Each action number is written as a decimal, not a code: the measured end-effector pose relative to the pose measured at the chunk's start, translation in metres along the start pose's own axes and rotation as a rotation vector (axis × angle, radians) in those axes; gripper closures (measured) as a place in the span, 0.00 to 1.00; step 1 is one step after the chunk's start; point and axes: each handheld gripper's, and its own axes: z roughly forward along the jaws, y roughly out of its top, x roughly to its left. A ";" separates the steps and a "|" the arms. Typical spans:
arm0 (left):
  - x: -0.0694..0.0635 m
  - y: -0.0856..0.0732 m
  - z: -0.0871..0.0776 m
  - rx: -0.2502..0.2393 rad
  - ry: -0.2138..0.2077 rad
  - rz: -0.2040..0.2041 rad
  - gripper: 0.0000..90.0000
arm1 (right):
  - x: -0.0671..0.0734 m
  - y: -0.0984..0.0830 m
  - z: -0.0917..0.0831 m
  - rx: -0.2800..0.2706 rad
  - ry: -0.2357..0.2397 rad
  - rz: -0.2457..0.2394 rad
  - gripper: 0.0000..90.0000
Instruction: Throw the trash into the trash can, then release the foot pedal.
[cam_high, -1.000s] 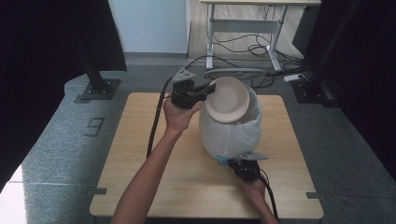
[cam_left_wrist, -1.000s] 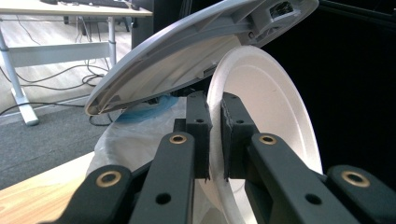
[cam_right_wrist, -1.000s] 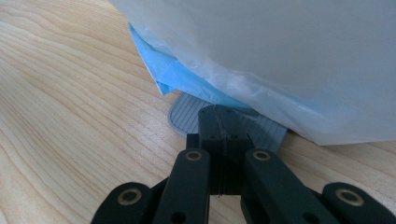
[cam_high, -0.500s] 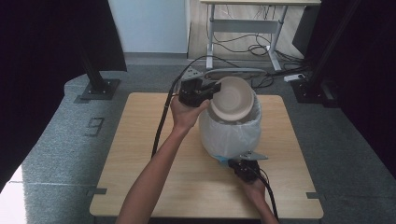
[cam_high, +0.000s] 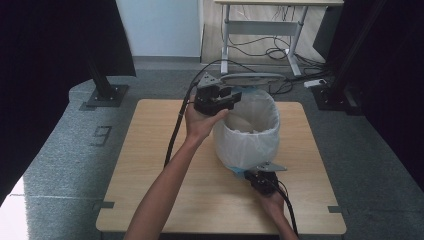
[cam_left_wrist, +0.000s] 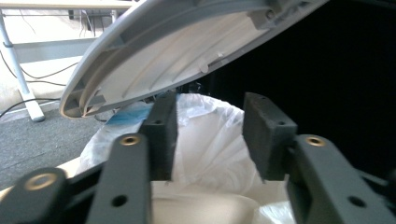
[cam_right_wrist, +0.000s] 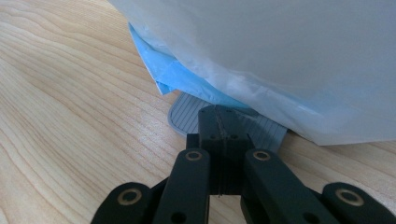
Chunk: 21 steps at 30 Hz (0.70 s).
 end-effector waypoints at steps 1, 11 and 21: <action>0.000 -0.001 -0.003 0.002 -0.002 -0.001 0.56 | 0.000 0.000 0.000 0.000 -0.001 -0.001 0.99; 0.006 -0.015 -0.032 0.009 -0.012 0.006 0.47 | 0.000 0.000 0.000 0.000 0.000 -0.002 0.99; 0.012 -0.030 -0.057 0.005 -0.006 0.007 0.43 | 0.002 0.000 -0.001 -0.012 0.018 -0.009 0.89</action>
